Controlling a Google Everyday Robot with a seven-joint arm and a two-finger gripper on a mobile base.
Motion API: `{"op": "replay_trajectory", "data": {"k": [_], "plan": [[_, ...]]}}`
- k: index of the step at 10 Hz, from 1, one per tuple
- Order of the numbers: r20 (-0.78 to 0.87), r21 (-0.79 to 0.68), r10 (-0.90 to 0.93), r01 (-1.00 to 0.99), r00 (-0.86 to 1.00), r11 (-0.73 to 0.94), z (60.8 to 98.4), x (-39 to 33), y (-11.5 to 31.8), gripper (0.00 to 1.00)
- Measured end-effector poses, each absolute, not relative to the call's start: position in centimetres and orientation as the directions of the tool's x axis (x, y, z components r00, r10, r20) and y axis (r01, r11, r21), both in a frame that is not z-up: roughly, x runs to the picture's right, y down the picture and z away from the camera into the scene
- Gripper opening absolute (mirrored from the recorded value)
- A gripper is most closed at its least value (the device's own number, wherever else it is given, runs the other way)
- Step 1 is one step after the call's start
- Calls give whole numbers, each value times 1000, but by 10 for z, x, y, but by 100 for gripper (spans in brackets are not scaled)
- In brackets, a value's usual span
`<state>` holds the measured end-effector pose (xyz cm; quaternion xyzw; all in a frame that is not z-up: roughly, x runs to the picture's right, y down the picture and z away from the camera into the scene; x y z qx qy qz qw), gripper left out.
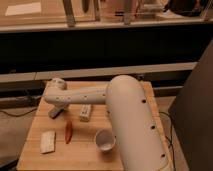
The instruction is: Push the eraser across the table
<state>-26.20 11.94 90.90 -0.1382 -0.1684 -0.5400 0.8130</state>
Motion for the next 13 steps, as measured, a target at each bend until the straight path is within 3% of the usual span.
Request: {"op": "replay_trajectory", "data": {"k": [13], "plan": [[425, -10, -850, 941, 311, 340, 911, -274, 126, 4]]}}
